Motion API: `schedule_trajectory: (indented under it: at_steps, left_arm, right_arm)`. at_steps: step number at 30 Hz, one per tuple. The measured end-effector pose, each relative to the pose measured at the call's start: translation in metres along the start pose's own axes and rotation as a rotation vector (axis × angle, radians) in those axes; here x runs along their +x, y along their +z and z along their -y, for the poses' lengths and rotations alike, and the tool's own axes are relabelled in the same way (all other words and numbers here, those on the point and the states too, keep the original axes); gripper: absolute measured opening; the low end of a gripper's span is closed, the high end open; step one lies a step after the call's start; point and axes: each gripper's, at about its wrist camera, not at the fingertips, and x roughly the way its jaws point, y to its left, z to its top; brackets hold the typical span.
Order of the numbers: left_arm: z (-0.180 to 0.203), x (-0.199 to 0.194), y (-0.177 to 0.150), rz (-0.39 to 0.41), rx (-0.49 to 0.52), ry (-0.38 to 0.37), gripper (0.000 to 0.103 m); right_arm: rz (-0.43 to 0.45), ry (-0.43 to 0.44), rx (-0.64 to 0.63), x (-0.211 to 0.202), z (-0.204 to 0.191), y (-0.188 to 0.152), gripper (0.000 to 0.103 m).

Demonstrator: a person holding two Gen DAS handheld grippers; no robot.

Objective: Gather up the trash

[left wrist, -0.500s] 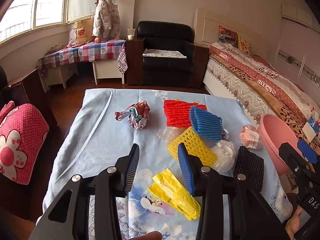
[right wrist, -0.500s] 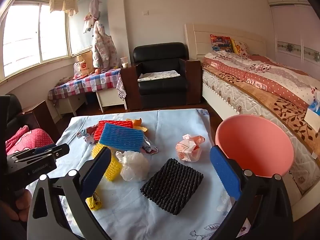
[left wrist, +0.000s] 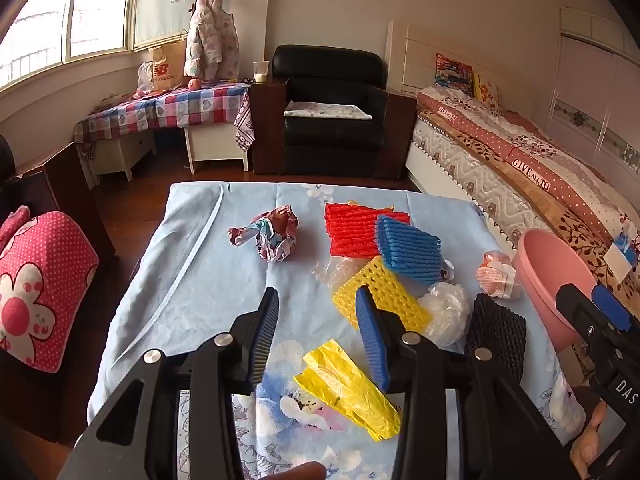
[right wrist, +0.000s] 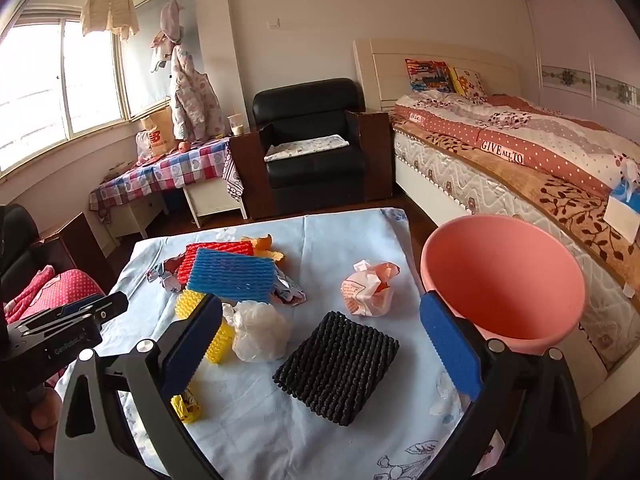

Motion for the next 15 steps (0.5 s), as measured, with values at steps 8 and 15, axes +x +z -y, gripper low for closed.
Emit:
schedule_trajectory:
  at_steps: [8,15]
  left_arm:
    - [0.0004,-0.0010,0.0026,0.001,0.000,-0.001,0.040]
    - [0.0004,-0.0001,0.0022,-0.001,-0.001,-0.001,0.040]
  right_arm:
    - [-0.002,0.001,0.002,0.0010,0.0021,-0.0005,0.099]
    - [-0.001,0.001,0.003,0.0014,0.0030,-0.0010,0.099]
